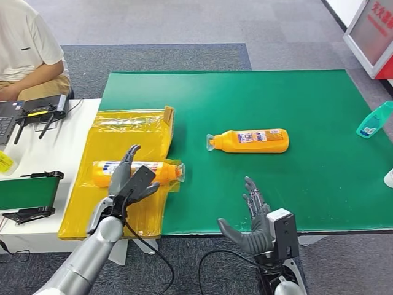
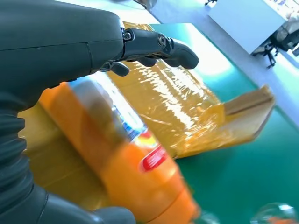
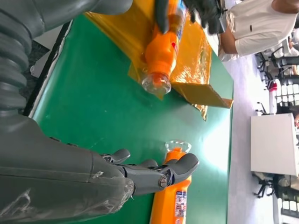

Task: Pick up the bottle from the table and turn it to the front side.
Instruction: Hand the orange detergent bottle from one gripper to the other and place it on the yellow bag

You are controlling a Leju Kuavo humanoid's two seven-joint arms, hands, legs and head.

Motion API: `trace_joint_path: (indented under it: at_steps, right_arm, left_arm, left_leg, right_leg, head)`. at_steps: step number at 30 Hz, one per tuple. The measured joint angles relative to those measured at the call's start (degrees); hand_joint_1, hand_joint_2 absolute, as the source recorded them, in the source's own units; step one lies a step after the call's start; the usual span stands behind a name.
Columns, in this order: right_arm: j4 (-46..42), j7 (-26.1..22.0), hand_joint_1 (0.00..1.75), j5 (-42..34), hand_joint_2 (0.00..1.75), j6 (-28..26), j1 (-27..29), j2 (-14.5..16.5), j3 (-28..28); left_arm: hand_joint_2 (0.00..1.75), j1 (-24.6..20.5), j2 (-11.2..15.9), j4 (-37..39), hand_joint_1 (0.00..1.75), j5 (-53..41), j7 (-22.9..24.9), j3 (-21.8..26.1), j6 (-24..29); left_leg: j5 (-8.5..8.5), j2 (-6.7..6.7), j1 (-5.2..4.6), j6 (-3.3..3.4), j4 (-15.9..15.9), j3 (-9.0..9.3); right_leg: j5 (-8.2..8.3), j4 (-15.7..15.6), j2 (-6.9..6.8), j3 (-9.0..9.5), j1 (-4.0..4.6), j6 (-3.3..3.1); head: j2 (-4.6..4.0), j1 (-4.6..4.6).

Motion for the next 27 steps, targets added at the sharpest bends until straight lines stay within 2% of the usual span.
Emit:
trace_joint_path:
  at_steps: [7, 18, 23, 27]
  right_arm:
    - [-0.02, -0.24, 0.0, 0.02, 1.75, -0.62, 0.87, 0.0, -0.67]
    - [-0.15, -0.29, 0.0, 0.02, 1.75, -0.67, 0.93, 0.0, -0.83]
    - [-0.17, -0.48, 0.0, 0.07, 1.75, -1.8, 1.84, 0.0, -0.96]
    - [-0.47, -0.89, 0.0, 0.43, 1.75, -3.0, 3.3, -0.01, -1.26]
  left_arm:
    - [1.75, 3.49, 1.27, -11.18, 0.0, 5.02, -0.87, 1.44, -0.92]
    - [1.75, 5.04, 1.87, -15.25, 0.0, 6.19, -1.44, 1.75, -0.96]
    - [1.75, 6.89, 1.95, -18.56, 0.0, 20.35, -6.36, 3.56, -1.6]
    - [1.75, 10.46, 2.14, -24.96, 0.0, 32.9, -9.42, 5.66, -5.0]
  left_leg:
    - [0.0, 0.0, 0.0, 0.0, 0.0, -0.01]
    - [0.0, 0.0, 0.0, 0.0, 0.0, -0.01]
    - [-0.01, 0.0, 0.0, -0.01, 0.0, -0.01]
    - [-0.05, 0.0, 0.0, -0.03, -0.01, -0.02]
  right_leg:
    - [0.0, 0.0, 0.0, -0.01, 0.0, 0.0]
    - [0.0, 0.0, 0.0, -0.01, 0.0, 0.0]
    - [-0.01, 0.0, 0.0, -0.02, 0.0, 0.0]
    - [-0.07, 0.0, 0.0, -0.03, 0.01, -0.05]
  head:
    - [0.0, 0.01]
    - [0.0, 0.01]
    - [0.0, 0.0]
    - [0.0, 0.0]
